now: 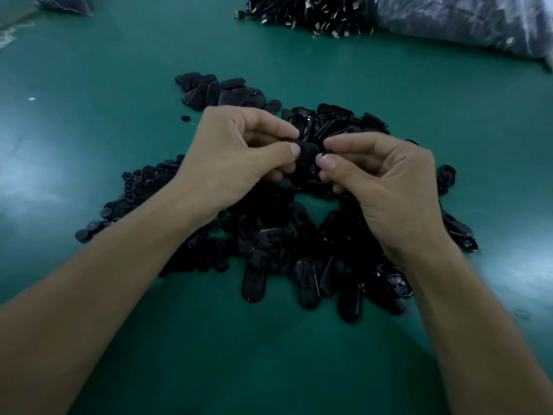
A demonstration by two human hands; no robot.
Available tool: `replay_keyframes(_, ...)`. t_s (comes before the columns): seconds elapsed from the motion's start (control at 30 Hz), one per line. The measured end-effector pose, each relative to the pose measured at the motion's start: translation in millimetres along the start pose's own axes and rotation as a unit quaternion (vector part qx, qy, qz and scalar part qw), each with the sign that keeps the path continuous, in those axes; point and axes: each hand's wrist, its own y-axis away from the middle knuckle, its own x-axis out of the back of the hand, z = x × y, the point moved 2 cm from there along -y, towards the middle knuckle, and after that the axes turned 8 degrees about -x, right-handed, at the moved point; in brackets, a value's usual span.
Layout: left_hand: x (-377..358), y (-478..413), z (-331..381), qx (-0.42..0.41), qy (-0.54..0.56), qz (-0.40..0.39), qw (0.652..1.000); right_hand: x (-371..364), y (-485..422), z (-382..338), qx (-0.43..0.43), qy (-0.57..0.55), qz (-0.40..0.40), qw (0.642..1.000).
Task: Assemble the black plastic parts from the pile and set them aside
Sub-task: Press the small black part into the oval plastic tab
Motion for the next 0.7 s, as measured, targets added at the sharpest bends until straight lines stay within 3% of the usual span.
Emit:
replay_keyframes(0.33,-2.0,1.5,5.3,-0.030,0.041,0.003,0.999,4.8,0.3,-1.4,-0.038,-0.100,-0.027,0.994)
replay_keyframes(0.7,-1.1,1.3,1.5,-0.012,0.030,0.005,0.999,4.9,0.5,0.4,-0.017,-0.033,-0.016,0.999)
